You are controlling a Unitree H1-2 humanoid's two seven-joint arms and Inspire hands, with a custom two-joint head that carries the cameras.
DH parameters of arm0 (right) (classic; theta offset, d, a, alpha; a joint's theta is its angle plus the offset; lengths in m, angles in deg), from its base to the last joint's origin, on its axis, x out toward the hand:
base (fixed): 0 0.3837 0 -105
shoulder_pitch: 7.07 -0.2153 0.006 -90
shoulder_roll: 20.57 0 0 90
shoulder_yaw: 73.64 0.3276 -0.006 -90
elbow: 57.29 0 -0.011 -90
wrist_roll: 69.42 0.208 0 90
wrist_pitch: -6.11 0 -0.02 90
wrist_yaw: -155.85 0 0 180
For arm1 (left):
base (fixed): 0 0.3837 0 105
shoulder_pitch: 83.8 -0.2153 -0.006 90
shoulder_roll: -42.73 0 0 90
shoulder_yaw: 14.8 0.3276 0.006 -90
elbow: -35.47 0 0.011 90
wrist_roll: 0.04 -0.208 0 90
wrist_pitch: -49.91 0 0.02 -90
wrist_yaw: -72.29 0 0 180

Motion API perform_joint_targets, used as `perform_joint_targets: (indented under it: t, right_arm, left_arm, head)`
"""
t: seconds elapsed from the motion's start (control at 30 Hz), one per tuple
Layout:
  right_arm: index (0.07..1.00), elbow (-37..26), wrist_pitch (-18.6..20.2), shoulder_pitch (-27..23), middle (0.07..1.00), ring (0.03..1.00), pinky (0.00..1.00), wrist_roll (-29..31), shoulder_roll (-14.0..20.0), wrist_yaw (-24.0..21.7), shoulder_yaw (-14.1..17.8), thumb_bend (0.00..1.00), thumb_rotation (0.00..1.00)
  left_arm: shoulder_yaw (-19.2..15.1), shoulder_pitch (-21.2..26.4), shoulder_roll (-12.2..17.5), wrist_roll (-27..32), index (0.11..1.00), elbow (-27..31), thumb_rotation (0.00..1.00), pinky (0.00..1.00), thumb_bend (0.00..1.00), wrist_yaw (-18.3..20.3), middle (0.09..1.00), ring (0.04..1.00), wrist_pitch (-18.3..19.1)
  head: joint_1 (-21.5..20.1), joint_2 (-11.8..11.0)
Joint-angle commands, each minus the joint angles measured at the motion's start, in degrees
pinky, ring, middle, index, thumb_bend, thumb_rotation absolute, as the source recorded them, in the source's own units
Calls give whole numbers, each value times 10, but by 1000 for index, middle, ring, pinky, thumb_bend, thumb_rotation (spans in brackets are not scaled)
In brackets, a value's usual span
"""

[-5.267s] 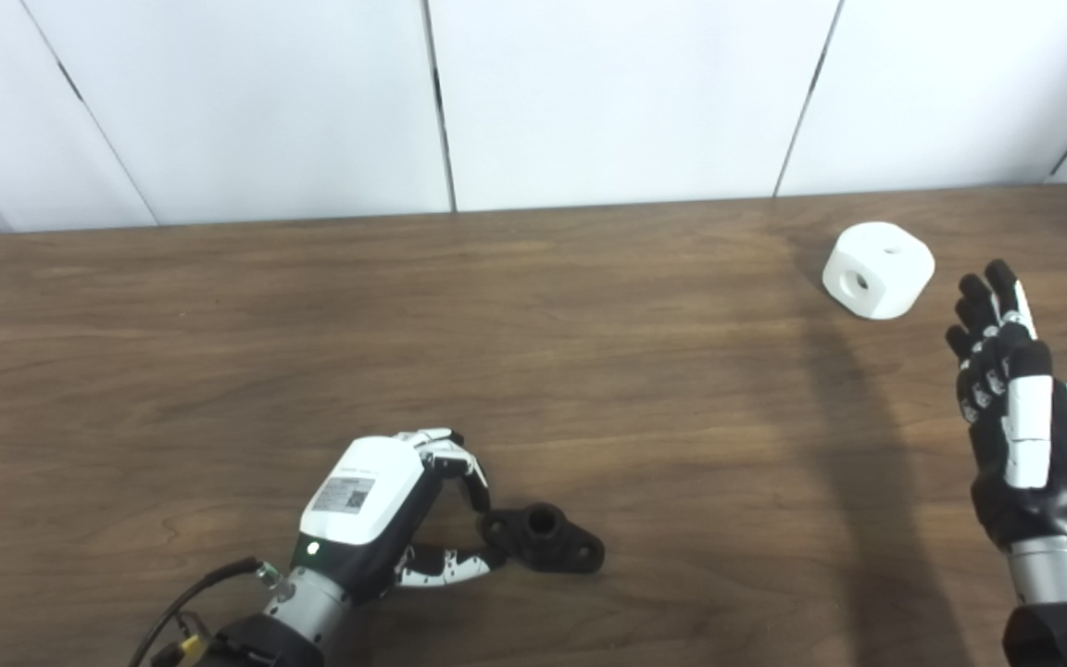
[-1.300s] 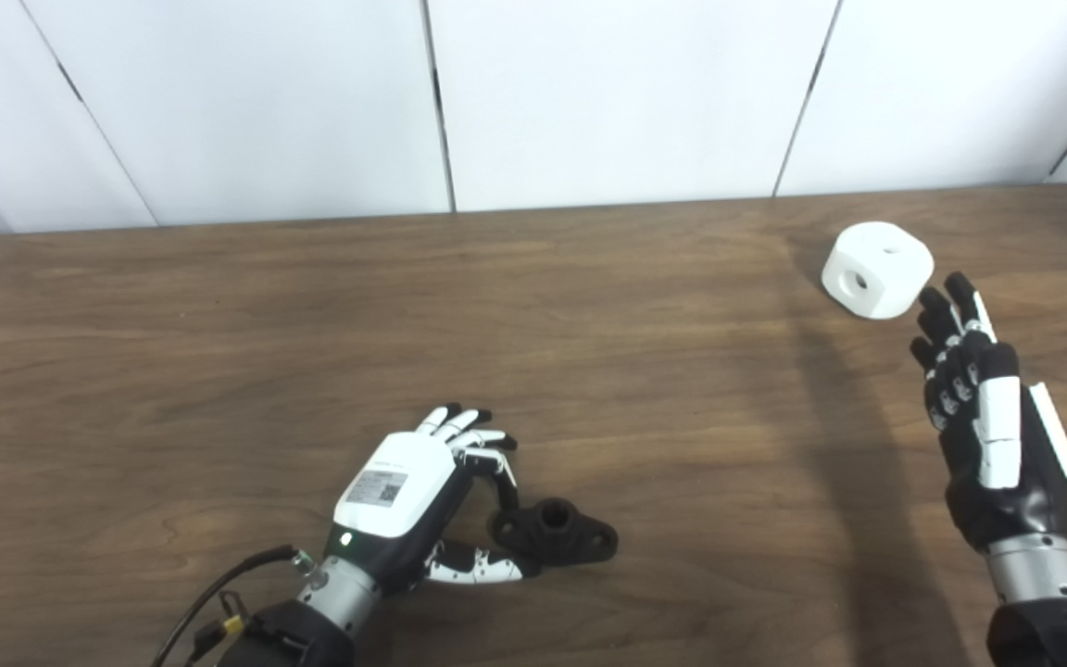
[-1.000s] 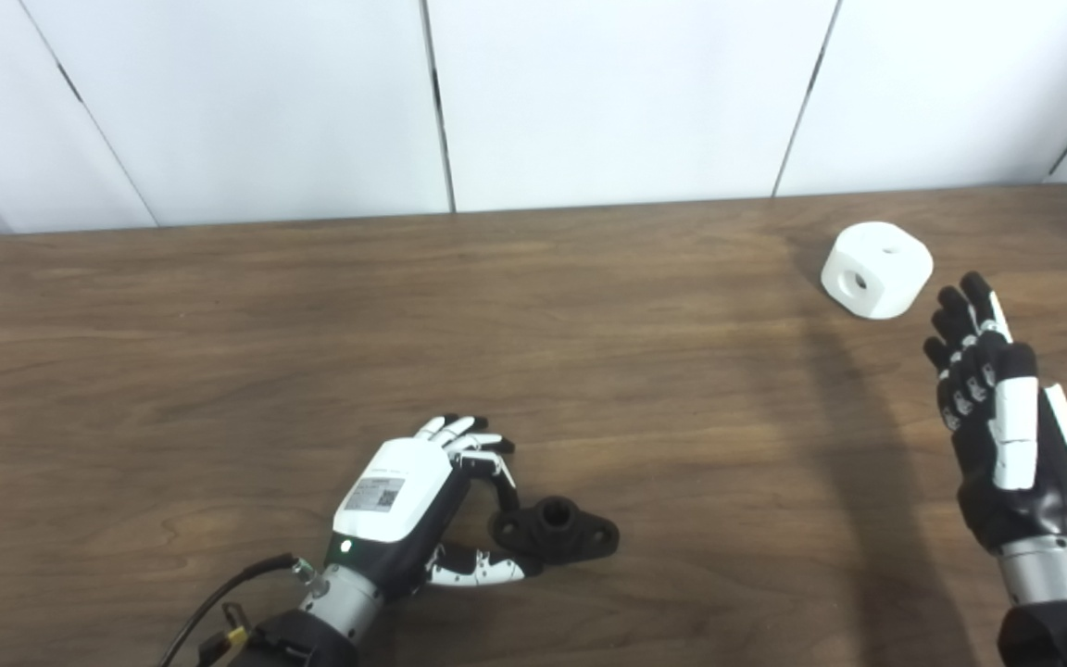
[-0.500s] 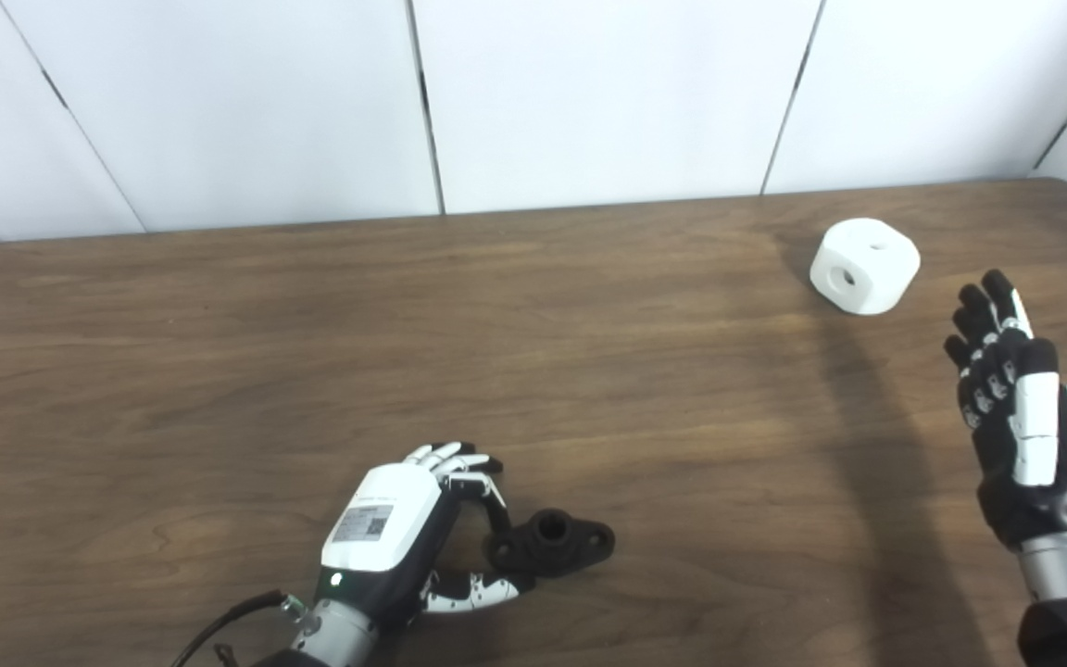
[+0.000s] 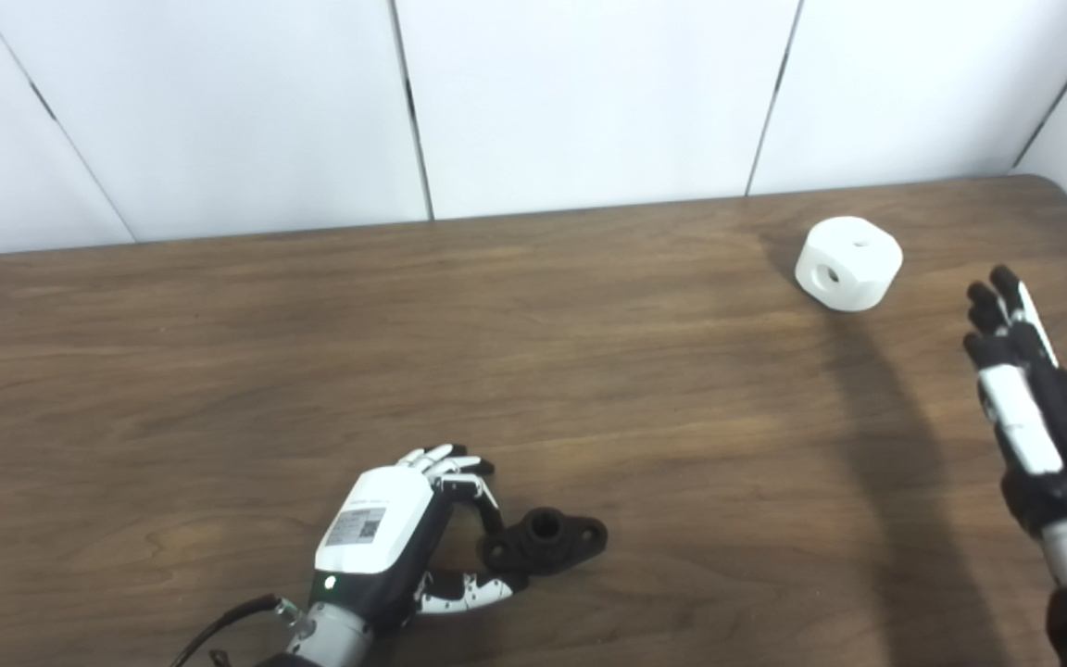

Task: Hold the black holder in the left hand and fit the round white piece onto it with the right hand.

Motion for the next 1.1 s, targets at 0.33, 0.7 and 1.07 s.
perform_joint_targets:
  t: [0.33, 0.7, 1.07]
  right_arm:
    - [980, 87, -19, -69, 976, 976, 996, -156, 34, 26, -74, 821, 264]
    - [959, 130, 15, -132, 958, 953, 920, -238, 36, 46, -97, 858, 344]
    - [956, 110, 50, -161, 984, 1000, 980, -309, 22, 71, -110, 844, 338]
  left_arm:
    - [-4, -27, 19, 3, 485, -41, 43, 886, 520, 2, 800, 890, -11]
    - [-19, -40, 33, 20, 485, -69, 42, 900, 519, -34, 795, 888, -47]
    - [-22, -34, 37, 19, 484, -94, 42, 900, 519, -46, 791, 886, -56]
  head:
    - [-65, -63]
    - [-116, -109]
    - [-137, -128]
